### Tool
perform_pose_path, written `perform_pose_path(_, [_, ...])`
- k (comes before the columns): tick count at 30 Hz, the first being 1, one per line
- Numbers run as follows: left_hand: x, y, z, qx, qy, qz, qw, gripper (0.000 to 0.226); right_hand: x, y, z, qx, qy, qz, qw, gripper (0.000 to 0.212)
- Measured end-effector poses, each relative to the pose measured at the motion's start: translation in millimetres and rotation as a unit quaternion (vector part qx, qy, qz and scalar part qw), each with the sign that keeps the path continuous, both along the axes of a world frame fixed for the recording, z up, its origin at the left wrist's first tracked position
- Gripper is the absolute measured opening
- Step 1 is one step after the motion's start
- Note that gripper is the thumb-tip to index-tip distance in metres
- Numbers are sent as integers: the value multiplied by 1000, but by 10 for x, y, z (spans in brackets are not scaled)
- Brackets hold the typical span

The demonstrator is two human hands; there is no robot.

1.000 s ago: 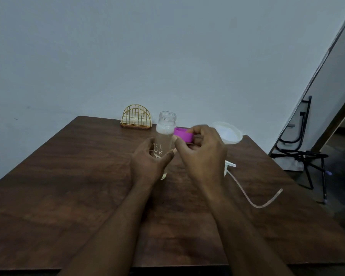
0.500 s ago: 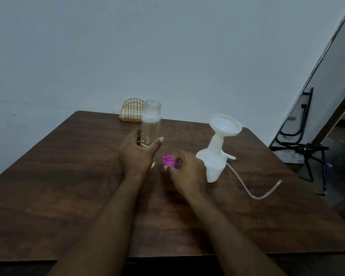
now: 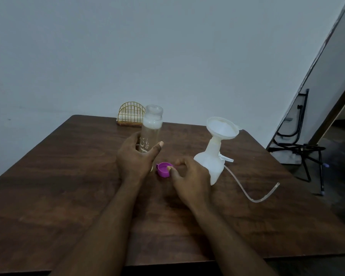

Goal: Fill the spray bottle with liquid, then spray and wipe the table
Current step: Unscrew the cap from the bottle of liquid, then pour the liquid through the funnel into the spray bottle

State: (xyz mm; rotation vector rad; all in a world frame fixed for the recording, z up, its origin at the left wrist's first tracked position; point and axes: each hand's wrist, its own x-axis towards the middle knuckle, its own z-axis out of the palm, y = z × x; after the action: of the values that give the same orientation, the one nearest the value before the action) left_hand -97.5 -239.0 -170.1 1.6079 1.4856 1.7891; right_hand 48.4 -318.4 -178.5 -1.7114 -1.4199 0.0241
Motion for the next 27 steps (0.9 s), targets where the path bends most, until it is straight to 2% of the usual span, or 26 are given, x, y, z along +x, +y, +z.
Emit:
perform_pose_path(2, [23,-7,-5,15,18,-15,1000,68,82,-106,44,72,6,-2,997,9])
perform_pose_path(5, [70,-40,-3,29,37,-28,998,74,229,-230,110,149,-4,-25,989,16])
perform_pose_path(11, [105,-127,59,56,57,-14,997,77,595,-326,169,220,4,-74,973,25])
perform_pose_path(15, [128,-169,98,67,74,-11,995,73,747,-290,164,201,19,-103,974,30])
perform_pose_path(21, [183,-204,97,80,146,-27,986,73,837,-134,105,143,51,-90,984,52])
perform_pose_path(27, [250,-244,75,94,182,3,979,72,860,10,177,139,109,-59,983,40])
